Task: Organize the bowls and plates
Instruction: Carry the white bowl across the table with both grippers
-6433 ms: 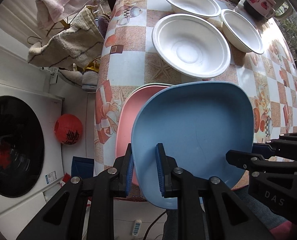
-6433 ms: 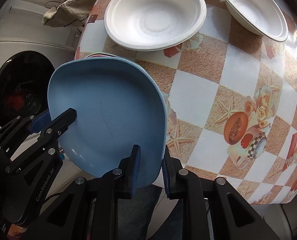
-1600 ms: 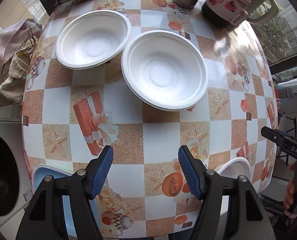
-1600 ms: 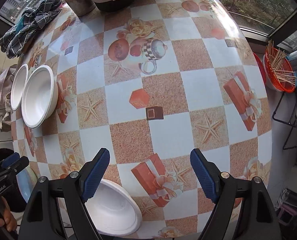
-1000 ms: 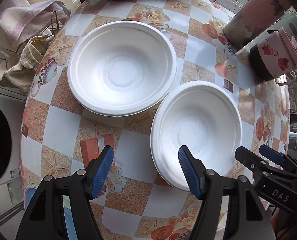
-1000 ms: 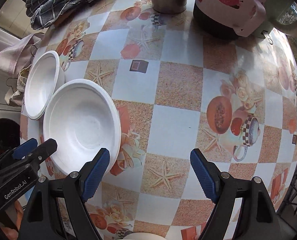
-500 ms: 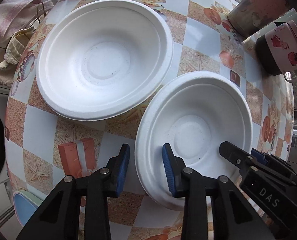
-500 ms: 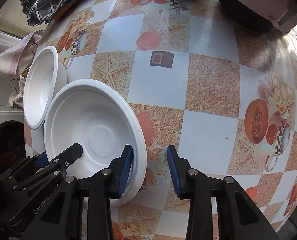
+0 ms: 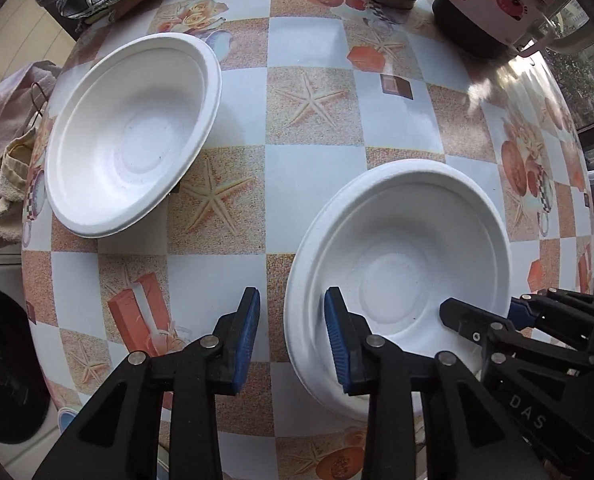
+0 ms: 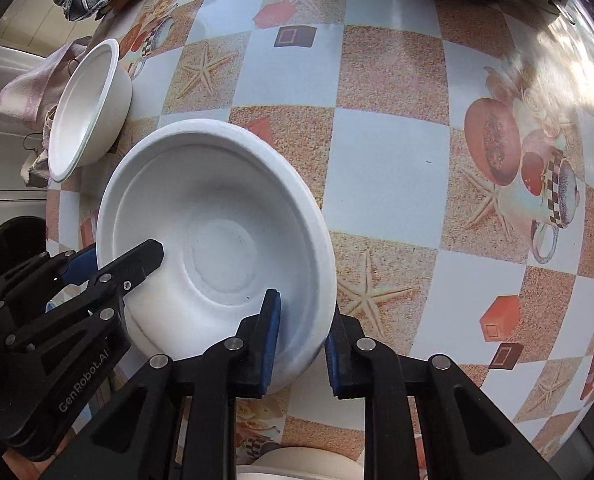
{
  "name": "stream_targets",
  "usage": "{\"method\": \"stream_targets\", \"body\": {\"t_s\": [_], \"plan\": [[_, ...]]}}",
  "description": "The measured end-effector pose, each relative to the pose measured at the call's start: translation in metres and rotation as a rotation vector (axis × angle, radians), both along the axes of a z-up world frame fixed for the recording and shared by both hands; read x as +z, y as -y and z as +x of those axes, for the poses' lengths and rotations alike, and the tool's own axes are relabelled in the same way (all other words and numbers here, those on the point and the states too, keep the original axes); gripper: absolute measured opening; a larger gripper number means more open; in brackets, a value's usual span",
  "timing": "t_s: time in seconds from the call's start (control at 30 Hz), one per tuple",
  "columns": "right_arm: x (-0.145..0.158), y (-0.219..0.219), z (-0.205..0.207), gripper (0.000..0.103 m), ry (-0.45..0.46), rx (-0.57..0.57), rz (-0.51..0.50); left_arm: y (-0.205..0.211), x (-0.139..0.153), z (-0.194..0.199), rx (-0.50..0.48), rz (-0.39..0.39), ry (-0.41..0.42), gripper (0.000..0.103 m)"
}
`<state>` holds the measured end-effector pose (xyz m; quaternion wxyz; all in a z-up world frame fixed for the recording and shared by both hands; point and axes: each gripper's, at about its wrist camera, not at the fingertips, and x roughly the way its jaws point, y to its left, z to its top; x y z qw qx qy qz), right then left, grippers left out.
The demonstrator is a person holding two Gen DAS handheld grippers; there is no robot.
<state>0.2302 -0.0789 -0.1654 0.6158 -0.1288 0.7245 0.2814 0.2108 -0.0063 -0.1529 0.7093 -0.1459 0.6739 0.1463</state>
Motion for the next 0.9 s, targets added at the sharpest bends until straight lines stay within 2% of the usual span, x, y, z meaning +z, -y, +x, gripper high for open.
{"method": "stream_targets", "body": {"t_s": [0.13, 0.23, 0.3, 0.4, 0.47, 0.6, 0.83, 0.9], "plan": [[-0.002, 0.004, 0.007, 0.023, -0.003, -0.032, 0.007, -0.001, -0.009, 0.014, -0.024, -0.023, -0.007, 0.041], [0.0, 0.001, 0.004, 0.023, 0.001, -0.009, 0.005, 0.008, -0.008, 0.013, -0.064, -0.025, 0.003, 0.039], [-0.002, -0.003, -0.005, 0.023, -0.007, 0.011, 0.002, 0.015, -0.011, 0.012, -0.108, 0.023, -0.012, 0.039], [-0.001, -0.001, -0.015, 0.023, 0.006, 0.037, -0.014, 0.034, -0.01, -0.002, -0.135, 0.025, -0.014, 0.04], [-0.003, 0.001, -0.018, 0.023, -0.017, 0.033, -0.007, 0.04, -0.01, -0.011, -0.14, 0.021, -0.02, 0.04], [-0.004, 0.001, -0.025, 0.023, -0.034, 0.042, -0.01, 0.047, -0.01, -0.026, -0.119, -0.001, -0.035, 0.04], [0.013, 0.01, -0.024, 0.023, -0.014, 0.017, 0.012, 0.044, 0.016, -0.034, -0.127, -0.007, 0.009, 0.04], [0.019, 0.022, -0.012, 0.023, -0.004, 0.003, 0.013, 0.043, 0.029, -0.047, -0.141, -0.007, 0.026, 0.04]]}}
